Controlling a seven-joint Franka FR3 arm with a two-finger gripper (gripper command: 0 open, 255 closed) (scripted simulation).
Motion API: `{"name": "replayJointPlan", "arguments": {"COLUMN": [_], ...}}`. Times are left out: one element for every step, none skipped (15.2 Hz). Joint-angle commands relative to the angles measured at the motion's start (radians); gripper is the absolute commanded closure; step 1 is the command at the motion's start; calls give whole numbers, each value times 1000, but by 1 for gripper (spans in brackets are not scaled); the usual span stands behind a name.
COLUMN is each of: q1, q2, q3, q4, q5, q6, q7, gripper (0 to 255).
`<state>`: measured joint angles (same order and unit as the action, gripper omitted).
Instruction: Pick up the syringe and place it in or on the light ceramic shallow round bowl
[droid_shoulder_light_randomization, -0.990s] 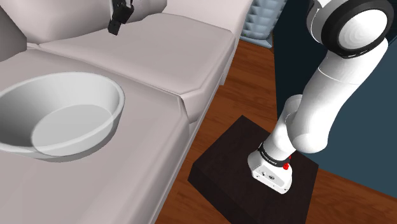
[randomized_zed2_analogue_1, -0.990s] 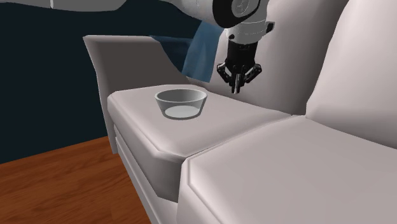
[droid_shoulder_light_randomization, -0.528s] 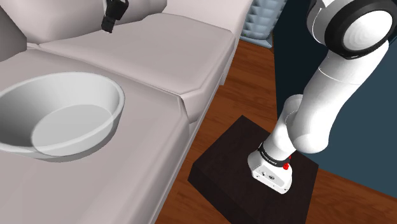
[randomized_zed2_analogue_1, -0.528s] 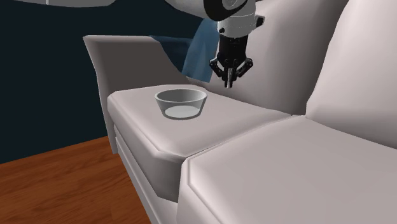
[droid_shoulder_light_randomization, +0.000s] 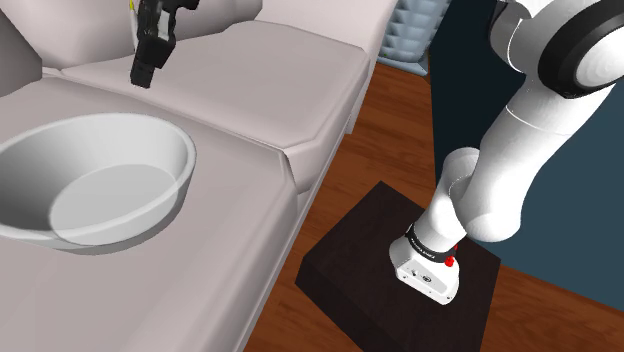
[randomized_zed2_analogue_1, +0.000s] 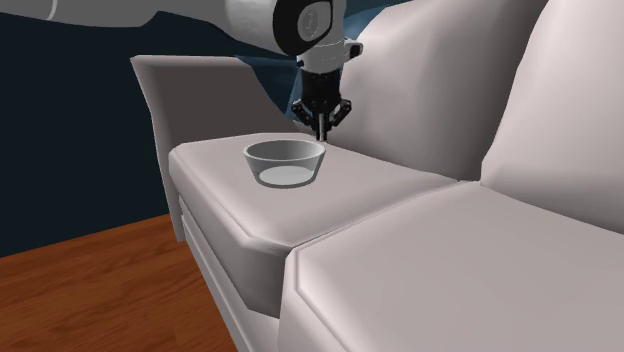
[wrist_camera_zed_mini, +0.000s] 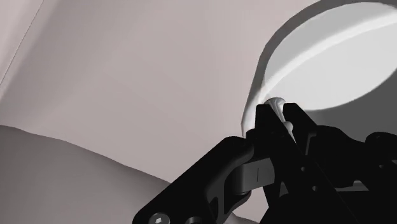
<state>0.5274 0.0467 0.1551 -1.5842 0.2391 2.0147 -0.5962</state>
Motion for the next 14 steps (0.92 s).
{"name": "replayJointPlan", "arguments": {"q1": [29, 41, 54, 66, 79, 92, 106, 124, 125, 125, 124, 124, 124, 124], "q2": [7, 10, 14, 19, 25, 32, 41, 54, 53, 51, 51, 51, 51, 51], "q3": [24, 34, 45, 55, 65, 75, 84, 97, 96, 96, 96, 96, 96, 96], "q4": [-16, -21, -25, -27, -28, -28, -27, -22, -37, -58, -59, -59, -58, -58], "q5": [-22, -32, -42, -53, -65, -77, -90, -109, -107, -105, -105, -105, -105, -105], "q6": [36, 48, 61, 73, 84, 95, 105, 118, 131, 151, 151, 151, 151, 151], "q7": [52, 75, 99, 123, 147, 172, 197, 232, 230, 227, 226, 227, 227, 227], "gripper": [255, 255, 255, 255, 255, 255, 255, 255, 255, 255, 255, 255, 255, 255]}}
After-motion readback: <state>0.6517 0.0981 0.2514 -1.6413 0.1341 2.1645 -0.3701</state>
